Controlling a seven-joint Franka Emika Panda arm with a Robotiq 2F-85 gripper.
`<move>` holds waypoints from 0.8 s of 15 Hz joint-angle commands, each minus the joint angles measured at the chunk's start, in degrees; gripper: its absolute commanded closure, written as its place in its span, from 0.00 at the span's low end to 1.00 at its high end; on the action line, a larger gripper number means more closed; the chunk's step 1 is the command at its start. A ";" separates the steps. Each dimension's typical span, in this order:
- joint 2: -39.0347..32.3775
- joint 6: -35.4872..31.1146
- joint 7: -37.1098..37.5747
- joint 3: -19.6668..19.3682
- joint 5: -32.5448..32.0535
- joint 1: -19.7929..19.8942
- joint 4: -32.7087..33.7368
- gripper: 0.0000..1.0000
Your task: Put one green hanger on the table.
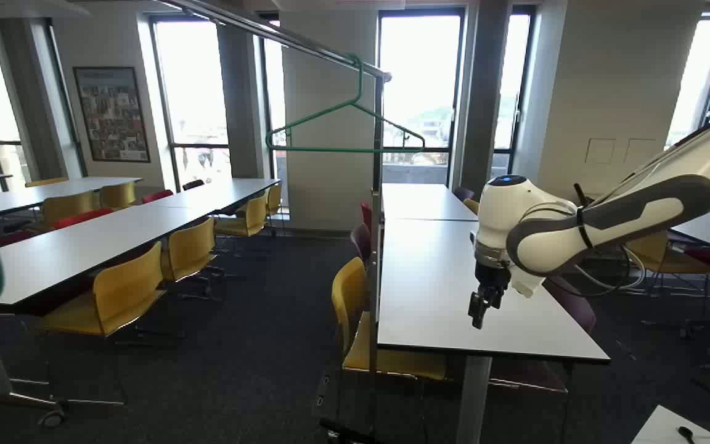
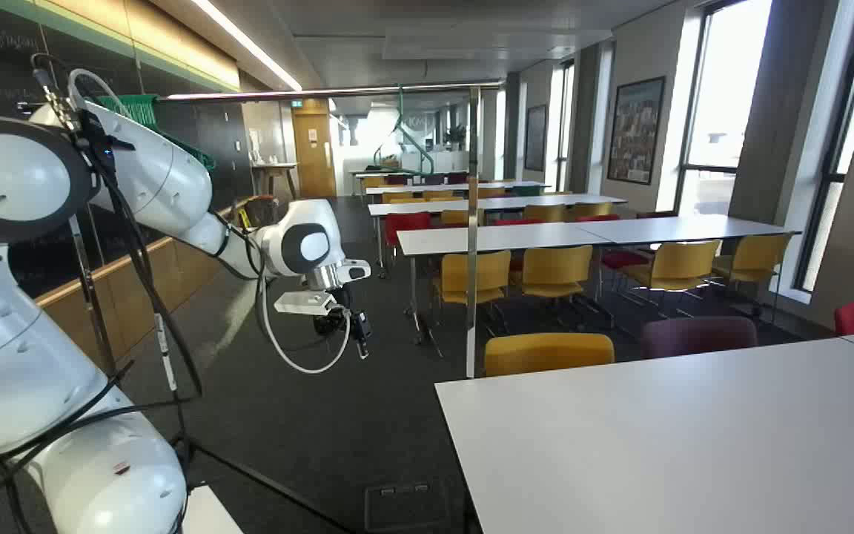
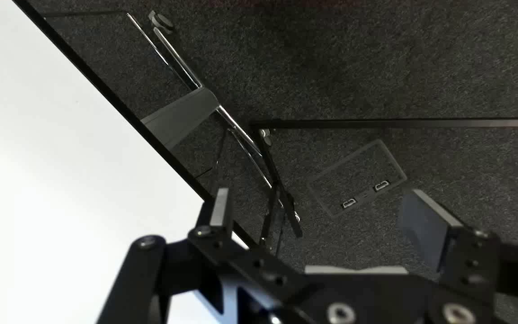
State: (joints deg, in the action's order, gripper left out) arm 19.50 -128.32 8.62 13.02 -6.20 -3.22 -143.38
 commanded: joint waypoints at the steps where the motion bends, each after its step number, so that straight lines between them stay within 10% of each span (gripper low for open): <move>1: -0.18 0.17 0.35 -1.10 -0.47 -1.15 0.09 0.00; 12: 3.58 -20.31 -8.22 -4.80 1.79 -2.67 4.91 0.00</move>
State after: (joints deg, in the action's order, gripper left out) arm 19.37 -145.80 3.17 8.98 -3.78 -4.65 -139.46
